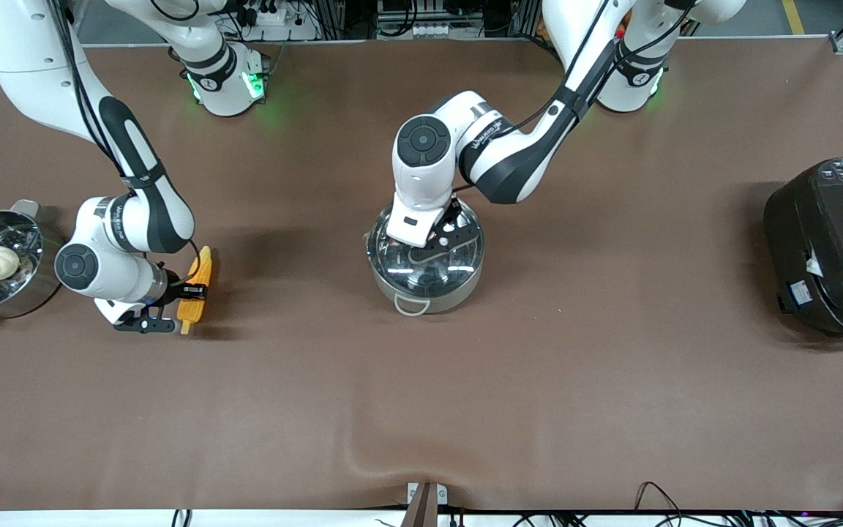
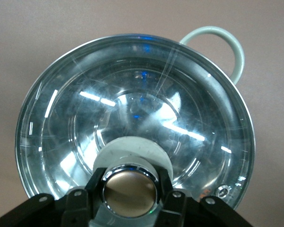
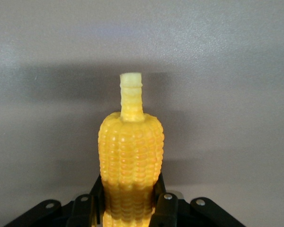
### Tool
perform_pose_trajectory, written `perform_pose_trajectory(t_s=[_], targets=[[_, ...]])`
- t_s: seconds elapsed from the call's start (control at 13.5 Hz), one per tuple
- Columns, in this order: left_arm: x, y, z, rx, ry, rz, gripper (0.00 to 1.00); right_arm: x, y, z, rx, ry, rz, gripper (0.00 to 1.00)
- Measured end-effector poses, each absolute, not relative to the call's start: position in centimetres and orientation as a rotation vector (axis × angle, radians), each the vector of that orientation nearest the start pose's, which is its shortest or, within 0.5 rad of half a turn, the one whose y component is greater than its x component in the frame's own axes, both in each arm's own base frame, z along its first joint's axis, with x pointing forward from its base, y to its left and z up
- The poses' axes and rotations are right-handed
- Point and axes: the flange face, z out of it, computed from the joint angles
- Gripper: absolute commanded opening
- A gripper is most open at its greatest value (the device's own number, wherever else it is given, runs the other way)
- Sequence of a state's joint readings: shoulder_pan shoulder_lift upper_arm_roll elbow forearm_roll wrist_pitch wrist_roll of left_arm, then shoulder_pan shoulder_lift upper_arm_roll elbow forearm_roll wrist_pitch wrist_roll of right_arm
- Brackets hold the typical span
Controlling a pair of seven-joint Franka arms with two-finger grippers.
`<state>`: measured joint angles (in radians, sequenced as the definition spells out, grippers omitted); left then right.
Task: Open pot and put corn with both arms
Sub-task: 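Lift the glass lid off the pot and set it beside the pot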
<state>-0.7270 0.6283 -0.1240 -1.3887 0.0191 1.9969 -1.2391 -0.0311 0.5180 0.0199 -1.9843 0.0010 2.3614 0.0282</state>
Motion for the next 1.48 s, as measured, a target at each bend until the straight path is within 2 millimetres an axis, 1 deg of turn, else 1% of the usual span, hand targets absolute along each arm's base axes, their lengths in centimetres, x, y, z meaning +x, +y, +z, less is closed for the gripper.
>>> perform_pose_trajectory(t_s=[0.22, 0.3, 0.37, 0.44, 0.52, 0.74, 0.81, 0.89, 0.96, 1.04, 1.11, 1.19, 1.33, 1.41, 1.48], targets=[[48.9, -52.9, 34.3, -3.092, -0.632, 0.087, 0.00, 59.8, -0.6, 19.3, -3.124, 0.064, 0.208, 0.00], [49.0, -52.9, 34.5, -3.094, -0.633, 0.085, 0.00, 60.0, -0.6, 19.6, -3.125, 0.064, 0.197, 0.00], [49.1, -52.8, 35.1, -3.099, -0.639, 0.077, 0.00, 60.2, -0.6, 20.1, -3.126, 0.064, 0.181, 0.00], [49.6, -52.5, 36.5, -3.114, -0.653, 0.055, 0.00, 60.4, -0.6, 20.7, -3.127, 0.062, 0.171, 0.00], [50.2, -51.8, 38.7, -3.126, -0.675, 0.030, 0.00, 60.5, -0.5, 21.4, -3.126, 0.059, 0.177, 0.00], [50.7, -48.2, 46.4, -3.115, -0.713, -0.003, 0.00, 61.3, -0.4, 23.7, -3.124, 0.055, 0.221, 0.00], [51.3, -46.5, 48.7, -3.113, -0.735, -0.023, 0.00, 61.5, -0.4, 24.3, -3.124, 0.055, 0.227, 0.00], [52.4, -44.1, 50.4, -3.114, -0.731, -0.038, 0.00, 61.7, -0.3, 24.8, -3.124, 0.054, 0.226, 0.00], [53.9, -41.4, 51.4, -3.116, -0.704, -0.044, 0.00, 61.8, -0.3, 25.0, -3.124, 0.052, 0.225, 0.00], [55.4, -38.8, 51.9, -3.115, -0.685, -0.044, 0.00, 61.9, -0.2, 25.4, -3.124, 0.049, 0.230, 0.00], [56.5, -36.9, 51.8, -3.108, -0.677, -0.037, 0.00, 62.0, 0.0, 25.8, -3.123, 0.044, 0.244, 0.00], [57.2, -35.5, 51.4, -3.098, -0.667, -0.020, 0.00, 62.2, 0.3, 26.5, -3.122, 0.039, 0.261, 0.00], [58.4, -33.0, 50.4, -3.086, -0.605, 0.019, 0.00, 62.8, 0.7, 28.3, -3.120, 0.028, 0.295, 0.00], [59.2, -31.1, 49.6, -3.082, -0.564, 0.043, 0.00, 63.1, 0.9, 29.2, -3.119, 0.022, 0.307, 0.00], [60.1, -28.8, 48.6, -3.078, -0.517, 0.070, 0.00, 63.4, 1.1, 29.9, -3.119, 0.017, 0.312, 0.00]])
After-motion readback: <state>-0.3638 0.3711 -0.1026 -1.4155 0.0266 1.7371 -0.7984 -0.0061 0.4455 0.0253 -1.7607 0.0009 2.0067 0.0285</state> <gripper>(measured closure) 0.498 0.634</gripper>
